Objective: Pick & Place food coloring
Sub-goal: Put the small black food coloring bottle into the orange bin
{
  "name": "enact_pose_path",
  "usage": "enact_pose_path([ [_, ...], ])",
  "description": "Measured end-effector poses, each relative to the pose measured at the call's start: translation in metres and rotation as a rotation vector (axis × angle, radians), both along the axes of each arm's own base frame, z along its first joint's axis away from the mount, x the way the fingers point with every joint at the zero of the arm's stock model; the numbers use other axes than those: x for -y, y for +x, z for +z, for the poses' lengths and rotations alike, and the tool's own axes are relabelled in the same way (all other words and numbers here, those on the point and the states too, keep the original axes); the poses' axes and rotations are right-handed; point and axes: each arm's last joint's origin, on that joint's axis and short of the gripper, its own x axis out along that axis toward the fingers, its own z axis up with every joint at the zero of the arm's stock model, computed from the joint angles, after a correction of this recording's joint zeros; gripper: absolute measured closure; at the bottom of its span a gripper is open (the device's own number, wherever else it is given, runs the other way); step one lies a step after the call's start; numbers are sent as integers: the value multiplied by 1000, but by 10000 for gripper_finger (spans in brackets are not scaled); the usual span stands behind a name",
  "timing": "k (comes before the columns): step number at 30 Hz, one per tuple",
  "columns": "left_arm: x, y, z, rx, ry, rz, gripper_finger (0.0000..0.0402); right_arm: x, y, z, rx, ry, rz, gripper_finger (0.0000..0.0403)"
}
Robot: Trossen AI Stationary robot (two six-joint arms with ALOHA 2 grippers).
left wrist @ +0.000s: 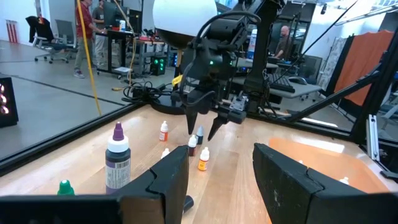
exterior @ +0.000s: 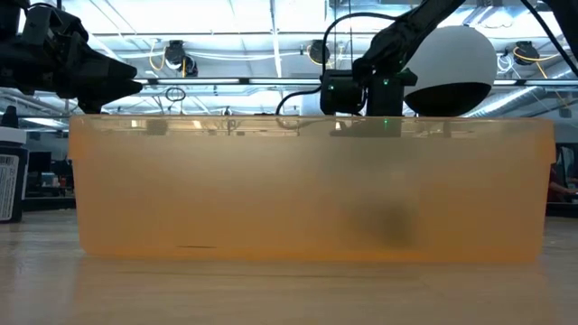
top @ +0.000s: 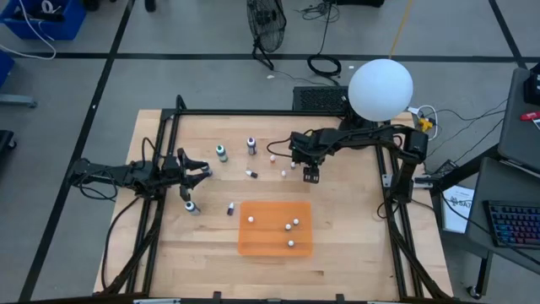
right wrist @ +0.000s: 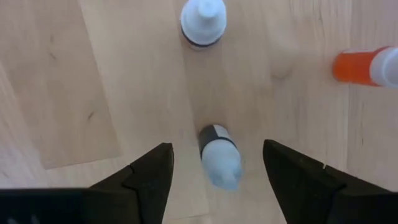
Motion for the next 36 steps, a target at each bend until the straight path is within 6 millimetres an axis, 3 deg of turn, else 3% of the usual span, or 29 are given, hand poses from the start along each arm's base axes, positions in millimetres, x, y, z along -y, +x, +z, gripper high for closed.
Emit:
enact_pose_path([
  [5, 0, 0, 0, 0, 0, 0, 220, 0, 0, 0, 3, -1, 0, 212],
  [14, 0, 0, 0, 0, 0, 0, 220, 5, -1, 1, 5, -2, -12, 349],
  [23, 0, 0, 0, 0, 0, 0, 220, 0, -1, 7, 22, -20, 26, 353],
  [26, 0, 0, 0, 0, 0, 0, 220, -11, -2, 26, 46, -47, 40, 353],
  [30, 0, 0, 0, 0, 0, 0, 220, -39, -4, 68, 128, -81, 52, 353],
  [33, 0, 0, 0, -1, 0, 0, 220, -73, -5, 98, 210, -65, 70, 353],
  [36, 0, 0, 0, 0, 0, 0, 220, -113, -7, 116, 248, -27, 109, 353],
])
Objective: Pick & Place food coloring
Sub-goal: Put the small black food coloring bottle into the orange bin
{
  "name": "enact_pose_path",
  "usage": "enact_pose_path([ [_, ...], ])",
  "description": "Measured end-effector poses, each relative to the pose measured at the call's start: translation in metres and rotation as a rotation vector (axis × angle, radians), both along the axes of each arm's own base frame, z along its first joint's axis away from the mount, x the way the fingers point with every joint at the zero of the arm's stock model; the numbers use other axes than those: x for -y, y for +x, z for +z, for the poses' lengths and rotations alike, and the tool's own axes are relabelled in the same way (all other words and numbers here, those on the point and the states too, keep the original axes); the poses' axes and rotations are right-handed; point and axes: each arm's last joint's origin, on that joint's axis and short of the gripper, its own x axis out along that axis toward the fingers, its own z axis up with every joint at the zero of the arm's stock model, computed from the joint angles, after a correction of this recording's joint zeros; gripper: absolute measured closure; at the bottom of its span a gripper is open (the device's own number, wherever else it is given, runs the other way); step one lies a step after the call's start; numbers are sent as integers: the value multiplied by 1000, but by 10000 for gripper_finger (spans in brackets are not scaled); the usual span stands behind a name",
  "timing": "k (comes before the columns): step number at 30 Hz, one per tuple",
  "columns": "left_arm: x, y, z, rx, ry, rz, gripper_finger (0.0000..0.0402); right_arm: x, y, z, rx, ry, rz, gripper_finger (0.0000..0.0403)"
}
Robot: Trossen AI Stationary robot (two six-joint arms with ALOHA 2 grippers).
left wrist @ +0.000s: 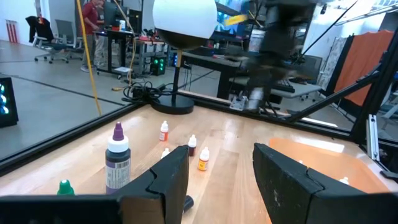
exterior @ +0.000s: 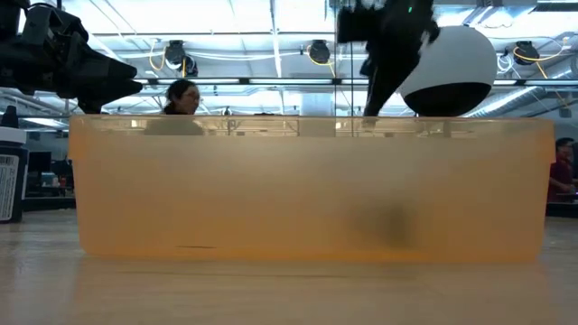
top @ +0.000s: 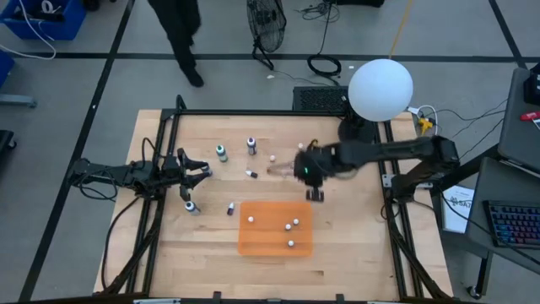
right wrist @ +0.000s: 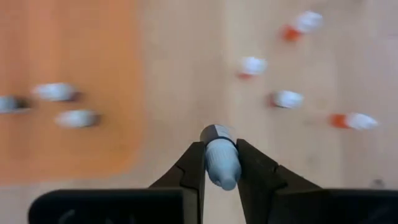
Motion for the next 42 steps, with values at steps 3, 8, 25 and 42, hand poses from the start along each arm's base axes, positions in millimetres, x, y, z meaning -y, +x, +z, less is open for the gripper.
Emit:
enact_pose_path([
  [3, 0, 0, 0, 0, 0, 0, 219, -40, 3, 3, 5, 28, 49, 353],
  [8, 0, 0, 0, 0, 0, 0, 220, -96, 15, -19, -58, 26, 123, 353],
  [25, 0, 0, 0, 0, 0, 0, 220, -144, 49, -91, -278, 64, 222, 353],
  [42, 0, 0, 0, 0, 0, 0, 220, -146, 50, -97, -298, 98, 197, 236],
])
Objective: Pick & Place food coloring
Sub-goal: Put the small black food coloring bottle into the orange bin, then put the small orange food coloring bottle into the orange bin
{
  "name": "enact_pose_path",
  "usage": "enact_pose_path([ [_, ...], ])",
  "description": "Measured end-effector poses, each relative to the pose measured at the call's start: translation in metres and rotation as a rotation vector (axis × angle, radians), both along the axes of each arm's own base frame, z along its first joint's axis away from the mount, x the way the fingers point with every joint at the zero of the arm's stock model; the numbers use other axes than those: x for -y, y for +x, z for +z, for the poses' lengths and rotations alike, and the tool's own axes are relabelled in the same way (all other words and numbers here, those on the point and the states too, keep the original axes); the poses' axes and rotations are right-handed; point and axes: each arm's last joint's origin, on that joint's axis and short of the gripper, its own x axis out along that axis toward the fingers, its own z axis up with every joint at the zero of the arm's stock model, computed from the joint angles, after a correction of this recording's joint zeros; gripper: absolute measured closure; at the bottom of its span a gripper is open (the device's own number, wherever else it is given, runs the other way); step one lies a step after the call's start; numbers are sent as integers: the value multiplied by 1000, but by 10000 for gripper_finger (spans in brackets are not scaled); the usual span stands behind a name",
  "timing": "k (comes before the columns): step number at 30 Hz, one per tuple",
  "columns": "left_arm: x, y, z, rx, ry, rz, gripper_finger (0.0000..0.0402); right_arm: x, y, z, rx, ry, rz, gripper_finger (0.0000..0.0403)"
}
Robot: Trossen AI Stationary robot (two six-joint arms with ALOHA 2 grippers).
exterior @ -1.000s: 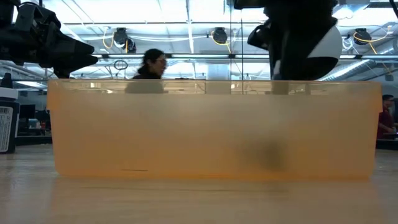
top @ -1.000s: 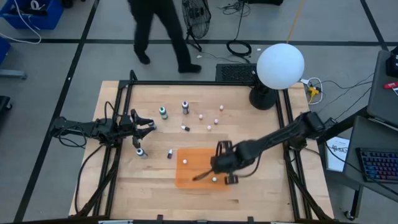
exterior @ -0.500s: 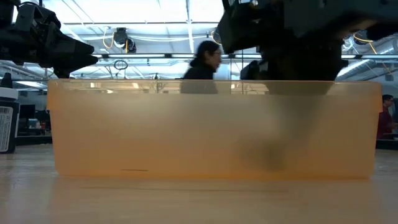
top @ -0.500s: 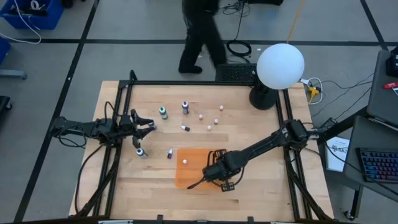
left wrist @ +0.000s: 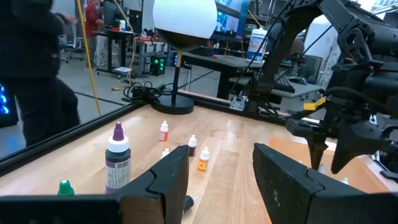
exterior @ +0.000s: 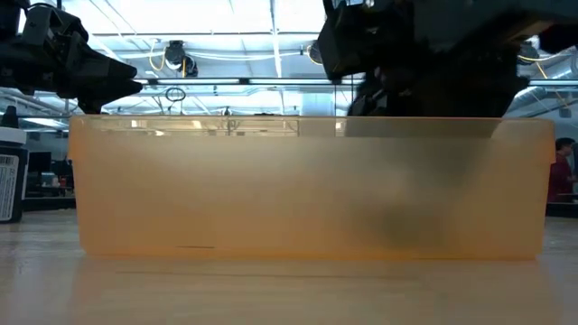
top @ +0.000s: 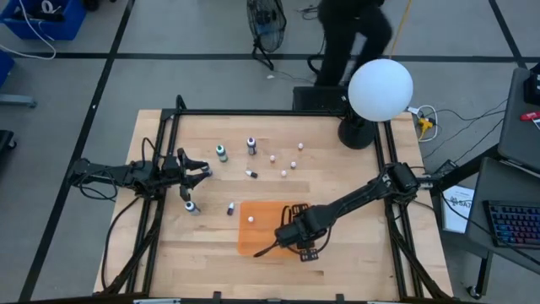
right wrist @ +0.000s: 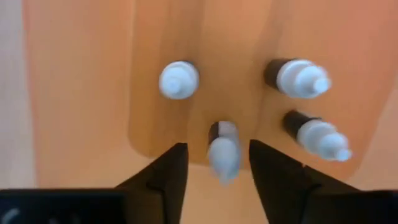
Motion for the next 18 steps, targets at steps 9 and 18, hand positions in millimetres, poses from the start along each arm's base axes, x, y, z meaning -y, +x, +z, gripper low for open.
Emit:
enact_pose_path([
  [9, 0, 0, 0, 0, 0, 0, 220, 6, -5, 16, -19, 73, -27, 235],
  [18, 0, 0, 0, 0, 0, 0, 220, 52, -13, 76, 191, -57, -48, 243],
])
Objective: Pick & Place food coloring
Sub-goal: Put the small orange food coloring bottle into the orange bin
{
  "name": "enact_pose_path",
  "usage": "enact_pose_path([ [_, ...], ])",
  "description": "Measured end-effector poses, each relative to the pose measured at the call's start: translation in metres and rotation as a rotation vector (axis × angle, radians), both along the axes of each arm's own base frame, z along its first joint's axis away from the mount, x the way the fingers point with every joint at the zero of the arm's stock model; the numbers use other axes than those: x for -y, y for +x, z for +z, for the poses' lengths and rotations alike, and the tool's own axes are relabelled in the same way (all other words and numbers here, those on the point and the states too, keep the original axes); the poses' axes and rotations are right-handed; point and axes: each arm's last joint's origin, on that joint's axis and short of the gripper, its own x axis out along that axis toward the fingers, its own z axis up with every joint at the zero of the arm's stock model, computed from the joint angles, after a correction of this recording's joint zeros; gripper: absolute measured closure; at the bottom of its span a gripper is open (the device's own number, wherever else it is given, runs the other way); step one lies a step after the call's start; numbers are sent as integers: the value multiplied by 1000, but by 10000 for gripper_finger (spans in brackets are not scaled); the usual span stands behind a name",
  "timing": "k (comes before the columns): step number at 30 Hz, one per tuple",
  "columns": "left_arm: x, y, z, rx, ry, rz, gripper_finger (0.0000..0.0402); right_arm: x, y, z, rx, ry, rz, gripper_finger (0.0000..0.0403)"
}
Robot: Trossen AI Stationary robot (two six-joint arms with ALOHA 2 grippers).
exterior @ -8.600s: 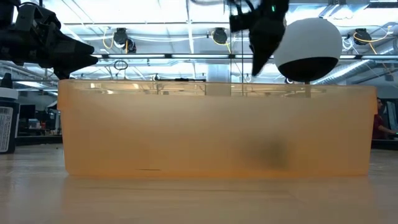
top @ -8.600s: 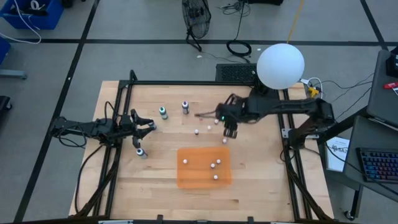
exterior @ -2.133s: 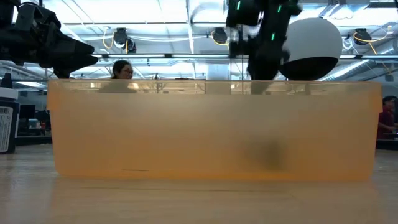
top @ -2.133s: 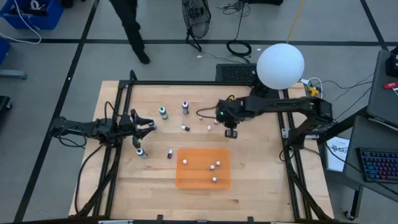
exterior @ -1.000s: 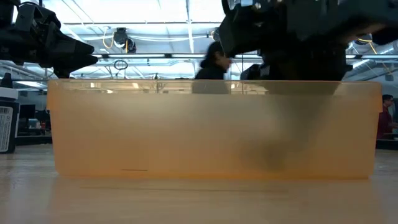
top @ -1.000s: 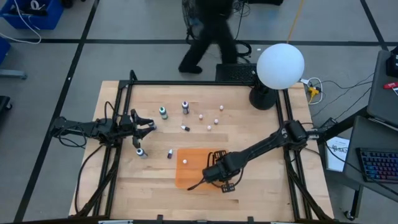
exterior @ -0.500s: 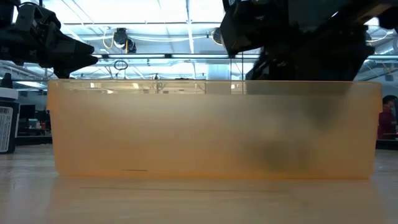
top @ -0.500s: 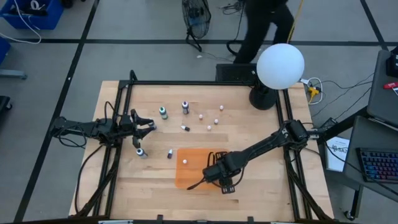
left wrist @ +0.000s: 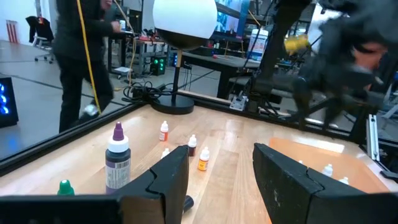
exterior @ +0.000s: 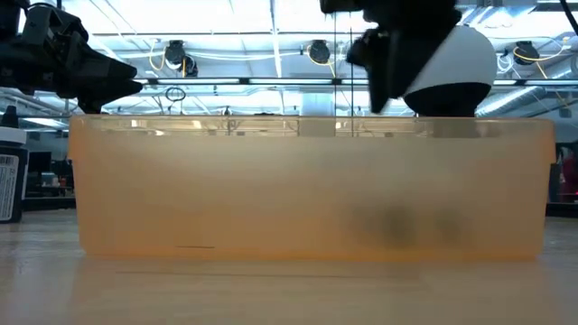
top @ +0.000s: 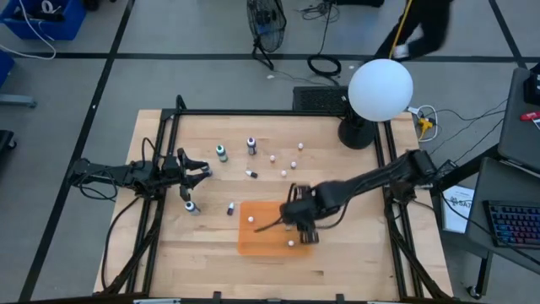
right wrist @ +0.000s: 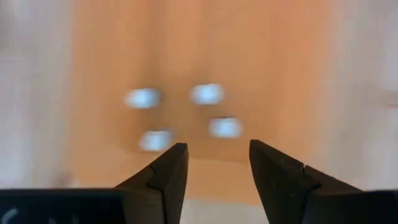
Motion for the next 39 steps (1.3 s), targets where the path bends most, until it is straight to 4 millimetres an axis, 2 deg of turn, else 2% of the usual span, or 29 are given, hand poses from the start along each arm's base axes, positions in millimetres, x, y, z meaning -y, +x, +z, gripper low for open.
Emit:
enact_pose_path([
  [4, 0, 0, 0, 0, 0, 0, 220, 37, -3, 23, 86, -175, -30, 241],
  [9, 0, 0, 0, 0, 0, 0, 219, 100, -5, 33, 75, -195, -88, 235],
  [13, 0, 0, 0, 0, 0, 0, 219, 162, -11, 33, 44, -234, -162, 213],
  [16, 0, 0, 0, 1, 0, 0, 220, 204, -15, 26, 24, -237, -230, 195],
  [20, 0, 0, 0, 0, 0, 0, 220, 241, -16, 10, 16, -163, -277, 177],
  [25, 0, 0, 0, 1, 0, 0, 220, 263, -8, -19, -31, -133, -277, 172],
  [34, 0, 0, 0, 0, 0, 0, 220, 268, 4, -61, -137, -102, -250, 174],
  [39, 0, 0, 0, 1, 0, 0, 220, 269, 8, -74, -162, -94, -242, 176],
])
